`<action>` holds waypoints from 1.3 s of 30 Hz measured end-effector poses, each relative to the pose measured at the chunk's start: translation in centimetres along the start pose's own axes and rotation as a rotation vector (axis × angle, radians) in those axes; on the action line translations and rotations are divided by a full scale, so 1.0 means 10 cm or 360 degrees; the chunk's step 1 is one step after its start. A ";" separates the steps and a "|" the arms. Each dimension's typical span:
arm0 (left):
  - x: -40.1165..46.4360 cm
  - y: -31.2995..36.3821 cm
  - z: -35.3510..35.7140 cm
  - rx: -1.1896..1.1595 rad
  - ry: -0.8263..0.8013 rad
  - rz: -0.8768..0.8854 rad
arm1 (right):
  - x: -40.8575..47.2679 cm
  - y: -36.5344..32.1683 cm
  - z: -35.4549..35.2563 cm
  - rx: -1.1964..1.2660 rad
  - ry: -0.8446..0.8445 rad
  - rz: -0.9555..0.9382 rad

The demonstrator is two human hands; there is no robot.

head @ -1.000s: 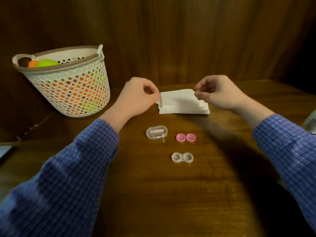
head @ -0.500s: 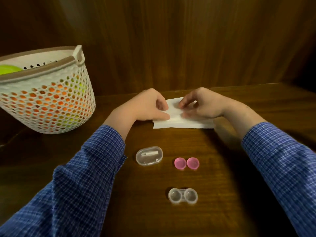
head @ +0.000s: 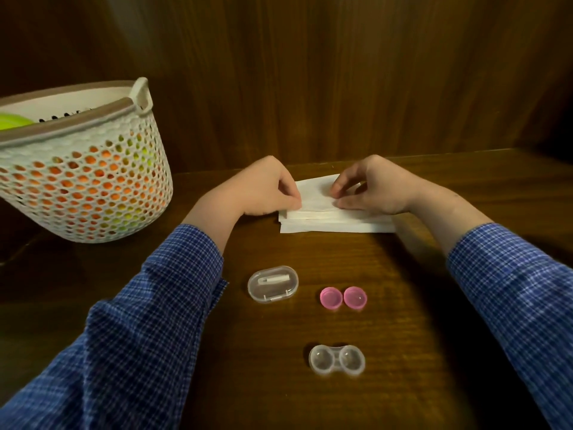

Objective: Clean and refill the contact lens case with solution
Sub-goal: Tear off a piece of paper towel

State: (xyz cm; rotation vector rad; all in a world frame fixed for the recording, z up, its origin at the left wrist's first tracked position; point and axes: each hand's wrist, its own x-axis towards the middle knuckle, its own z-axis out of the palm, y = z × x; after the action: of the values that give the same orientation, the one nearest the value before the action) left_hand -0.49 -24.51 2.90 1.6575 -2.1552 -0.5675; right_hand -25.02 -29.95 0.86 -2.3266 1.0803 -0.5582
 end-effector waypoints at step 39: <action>0.00 -0.10 -0.01 -0.0036 -0.0030 0.0024 | 0.00 -0.11 0.16 -0.0037 0.0148 -0.0011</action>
State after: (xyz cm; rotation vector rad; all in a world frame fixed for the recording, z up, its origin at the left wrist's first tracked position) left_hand 0.39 -24.75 2.47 1.6290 -2.1645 -0.6032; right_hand -23.52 -28.88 0.29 -2.3453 1.1265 -0.6661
